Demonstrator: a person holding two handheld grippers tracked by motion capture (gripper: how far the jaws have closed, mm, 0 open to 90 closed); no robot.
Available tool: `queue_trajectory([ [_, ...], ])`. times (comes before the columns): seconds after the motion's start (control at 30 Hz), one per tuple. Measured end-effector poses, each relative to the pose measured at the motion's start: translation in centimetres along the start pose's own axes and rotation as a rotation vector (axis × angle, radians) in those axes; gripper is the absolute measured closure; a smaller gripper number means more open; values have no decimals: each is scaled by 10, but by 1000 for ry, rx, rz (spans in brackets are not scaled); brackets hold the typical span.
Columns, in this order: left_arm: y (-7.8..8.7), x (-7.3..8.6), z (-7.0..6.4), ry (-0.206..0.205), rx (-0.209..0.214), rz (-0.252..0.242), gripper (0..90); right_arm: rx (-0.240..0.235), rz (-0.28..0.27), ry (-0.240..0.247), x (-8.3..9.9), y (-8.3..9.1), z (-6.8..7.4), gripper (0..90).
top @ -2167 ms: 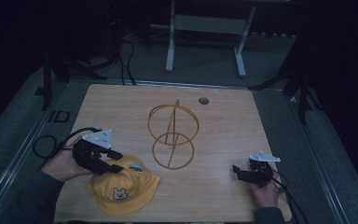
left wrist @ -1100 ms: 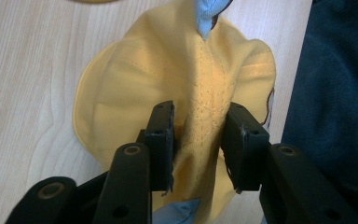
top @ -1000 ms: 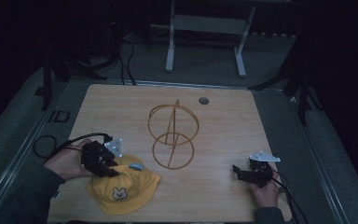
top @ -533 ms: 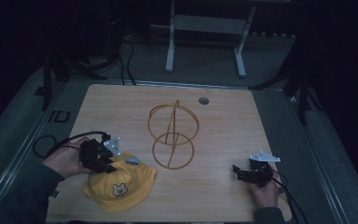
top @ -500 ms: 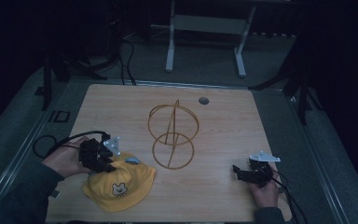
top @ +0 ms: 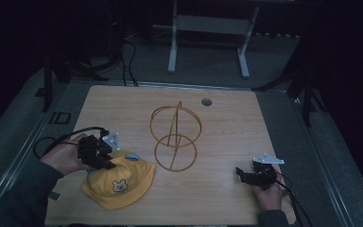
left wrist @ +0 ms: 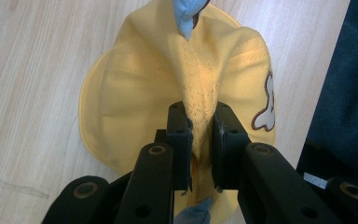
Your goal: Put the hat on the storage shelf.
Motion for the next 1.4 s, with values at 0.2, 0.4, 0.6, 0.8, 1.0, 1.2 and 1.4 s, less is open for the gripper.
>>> queue_trajectory([
  [0.2,4,2,6,14,-15,-6,800,0,0,0,0,0,0,178],
  [0.4,7,2,10,25,-24,-10,806,0,0,0,0,0,0,179],
  [0.6,9,1,13,33,-33,-10,807,0,0,-1,0,0,0,179],
  [0.8,11,3,16,39,-44,1,808,0,0,0,0,0,0,178],
  [1.0,13,4,19,49,-53,11,808,0,0,0,0,0,0,179],
  [1.2,17,3,25,71,-60,-2,808,0,0,-2,0,0,0,179],
  [1.4,19,3,30,105,-78,-1,808,0,0,-3,0,0,0,179],
])
Point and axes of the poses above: each handheld gripper's, and its own axes: y roughly backward along the jaws, x roughly out of its underside, z roughly to its left, the point moved 10 cm from there along -y, roughly forward along the jaws, and after that the axes turned 7 degrees about y, right-handed, at the moved point
